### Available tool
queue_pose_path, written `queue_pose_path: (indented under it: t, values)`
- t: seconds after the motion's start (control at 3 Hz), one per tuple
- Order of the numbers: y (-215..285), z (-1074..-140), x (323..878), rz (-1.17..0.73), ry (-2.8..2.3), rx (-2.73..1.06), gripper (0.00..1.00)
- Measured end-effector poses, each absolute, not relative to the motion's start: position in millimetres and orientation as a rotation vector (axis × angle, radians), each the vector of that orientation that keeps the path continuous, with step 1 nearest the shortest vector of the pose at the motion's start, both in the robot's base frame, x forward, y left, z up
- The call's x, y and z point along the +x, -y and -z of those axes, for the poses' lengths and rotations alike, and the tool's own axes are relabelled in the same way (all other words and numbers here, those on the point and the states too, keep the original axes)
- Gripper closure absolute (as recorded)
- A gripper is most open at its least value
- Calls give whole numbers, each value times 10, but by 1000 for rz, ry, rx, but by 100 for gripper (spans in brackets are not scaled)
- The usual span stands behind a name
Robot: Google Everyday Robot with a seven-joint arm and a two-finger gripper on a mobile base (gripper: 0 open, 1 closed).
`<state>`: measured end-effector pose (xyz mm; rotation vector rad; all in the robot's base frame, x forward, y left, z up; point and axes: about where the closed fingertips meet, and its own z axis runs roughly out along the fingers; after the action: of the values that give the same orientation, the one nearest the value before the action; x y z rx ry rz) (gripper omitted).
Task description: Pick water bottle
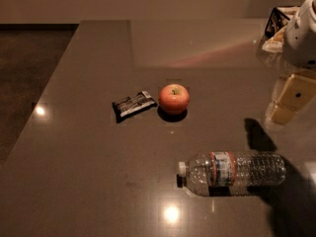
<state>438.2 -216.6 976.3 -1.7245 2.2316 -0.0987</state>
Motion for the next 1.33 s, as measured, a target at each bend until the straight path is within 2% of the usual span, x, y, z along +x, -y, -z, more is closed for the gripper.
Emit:
queue_pose_path:
  t: [0.67, 1.33]
  values:
    - [2137, -9626, 4193, 78, -2216, -1793, 0]
    - [2010, -8972, 3518, -39, -2156, -1993, 0]
